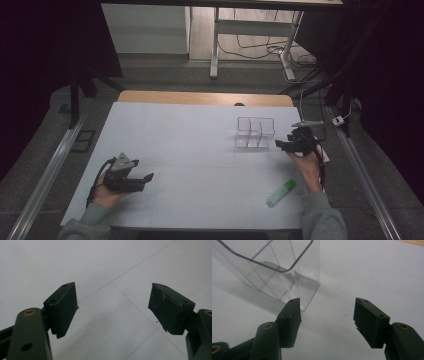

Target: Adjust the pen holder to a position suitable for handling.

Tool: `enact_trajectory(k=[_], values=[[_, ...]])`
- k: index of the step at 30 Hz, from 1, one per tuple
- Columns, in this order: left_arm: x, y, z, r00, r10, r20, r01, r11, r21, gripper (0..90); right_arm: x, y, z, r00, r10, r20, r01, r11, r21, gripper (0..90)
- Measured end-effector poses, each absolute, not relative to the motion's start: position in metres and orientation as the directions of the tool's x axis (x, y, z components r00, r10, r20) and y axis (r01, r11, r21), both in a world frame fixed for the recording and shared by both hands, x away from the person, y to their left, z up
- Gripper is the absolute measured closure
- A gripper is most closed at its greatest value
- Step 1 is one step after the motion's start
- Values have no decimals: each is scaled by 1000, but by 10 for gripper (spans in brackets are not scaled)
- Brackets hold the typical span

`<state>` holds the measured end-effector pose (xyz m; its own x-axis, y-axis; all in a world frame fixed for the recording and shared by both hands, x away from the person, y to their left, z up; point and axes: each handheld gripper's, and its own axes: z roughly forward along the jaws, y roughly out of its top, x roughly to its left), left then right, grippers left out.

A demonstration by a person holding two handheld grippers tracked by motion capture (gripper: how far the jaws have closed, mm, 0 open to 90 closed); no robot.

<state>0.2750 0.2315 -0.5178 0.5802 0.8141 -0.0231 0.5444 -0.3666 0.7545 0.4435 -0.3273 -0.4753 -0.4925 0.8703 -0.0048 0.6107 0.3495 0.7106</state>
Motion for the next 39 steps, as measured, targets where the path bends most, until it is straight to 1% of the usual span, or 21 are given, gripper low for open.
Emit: enact_trajectory(k=[2,6,7,8,11,14,20,27,34,39], values=[[275,231,-518,580,814,-23,544,-367,754,227,446,-327,-476,-487,873,-14,616,355,703,413],[275,232,-518,579,815,-22,545,-366,755,227,455,-325,-478,-476,879,-35,620,363,695,564],[275,232,-518,579,815,-23,545,-366,755,227,455,-325,-478,-476,879,-35,620,363,695,564],[275,232,-518,578,816,-23,545,-365,755,227,457,-323,-479,-482,875,-50,613,378,694,665],[275,232,-518,579,815,-22,545,-367,754,227,460,-321,-480,-477,877,-54,617,378,691,793],[275,232,-518,579,815,-22,546,-368,752,227,462,-321,-481,-479,876,-47,616,374,693,892],[276,231,-519,581,814,-20,547,-372,750,227,469,-319,-486,-481,876,25,631,327,703,895],[276,231,-519,582,813,-20,546,-372,751,227,471,-314,-491,-495,869,6,634,357,686,895],[276,231,-519,584,812,-19,546,-375,750,227,471,-311,-493,-505,863,4,628,364,687,895],[276,231,-519,585,811,-19,546,-376,749,228,472,-308,-494,-509,860,-16,620,380,686,895]])
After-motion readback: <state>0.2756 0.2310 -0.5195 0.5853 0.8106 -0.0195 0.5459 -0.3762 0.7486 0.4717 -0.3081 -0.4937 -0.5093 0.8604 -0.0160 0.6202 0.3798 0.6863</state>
